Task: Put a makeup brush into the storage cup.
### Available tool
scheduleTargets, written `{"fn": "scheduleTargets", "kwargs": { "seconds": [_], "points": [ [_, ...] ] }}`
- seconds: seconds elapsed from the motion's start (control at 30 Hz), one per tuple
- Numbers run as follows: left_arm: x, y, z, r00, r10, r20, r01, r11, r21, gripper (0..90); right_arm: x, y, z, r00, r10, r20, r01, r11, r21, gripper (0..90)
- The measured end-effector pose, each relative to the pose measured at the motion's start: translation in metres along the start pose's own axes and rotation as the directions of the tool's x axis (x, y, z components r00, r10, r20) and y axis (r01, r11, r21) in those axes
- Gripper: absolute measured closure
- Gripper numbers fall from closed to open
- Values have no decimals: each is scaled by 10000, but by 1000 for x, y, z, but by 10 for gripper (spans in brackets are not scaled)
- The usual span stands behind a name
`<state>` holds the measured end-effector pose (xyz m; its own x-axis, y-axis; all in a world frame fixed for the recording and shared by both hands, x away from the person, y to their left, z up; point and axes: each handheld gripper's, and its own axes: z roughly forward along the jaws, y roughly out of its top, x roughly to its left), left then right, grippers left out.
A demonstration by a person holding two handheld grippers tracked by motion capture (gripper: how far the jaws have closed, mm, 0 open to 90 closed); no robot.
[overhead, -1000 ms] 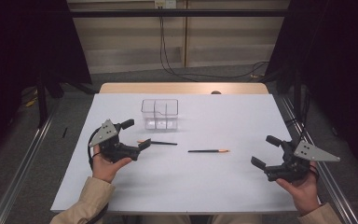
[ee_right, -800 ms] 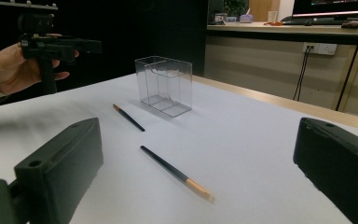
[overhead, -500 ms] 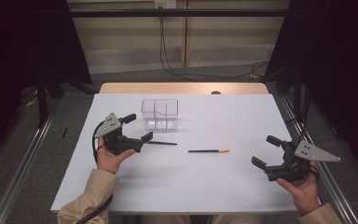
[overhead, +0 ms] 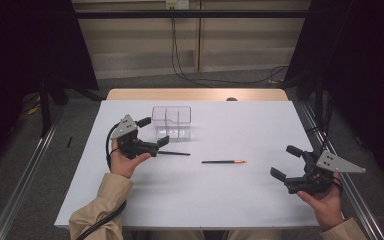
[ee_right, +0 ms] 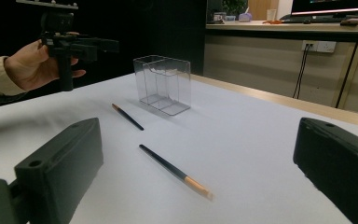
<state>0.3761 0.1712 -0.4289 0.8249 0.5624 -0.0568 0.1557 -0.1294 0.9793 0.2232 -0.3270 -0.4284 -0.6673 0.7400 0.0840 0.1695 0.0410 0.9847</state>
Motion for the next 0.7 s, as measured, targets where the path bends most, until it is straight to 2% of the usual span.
{"fn": "scheduleTargets", "kwargs": {
  "seconds": [0.33, 0.57, 0.7],
  "points": [
    [8, 0, 14, 9999, -68, -79, 71, 9994, 353, 1, -1, 0, -1, 10000, 60, 27, -60, 10000, -15, 9],
    [13, -1, 20, 10000, -20, -45, 24, 9956, 934, 0, -2, 0, -2, 10000, 83, 50, -83, 10000, -10, 9],
    [15, -1, 20, 9999, 165, 51, -171, 9885, 1501, 1, -2, -1, -2, 10000, 65, 38, -65, 10000, 0, 9]
  ]
}}
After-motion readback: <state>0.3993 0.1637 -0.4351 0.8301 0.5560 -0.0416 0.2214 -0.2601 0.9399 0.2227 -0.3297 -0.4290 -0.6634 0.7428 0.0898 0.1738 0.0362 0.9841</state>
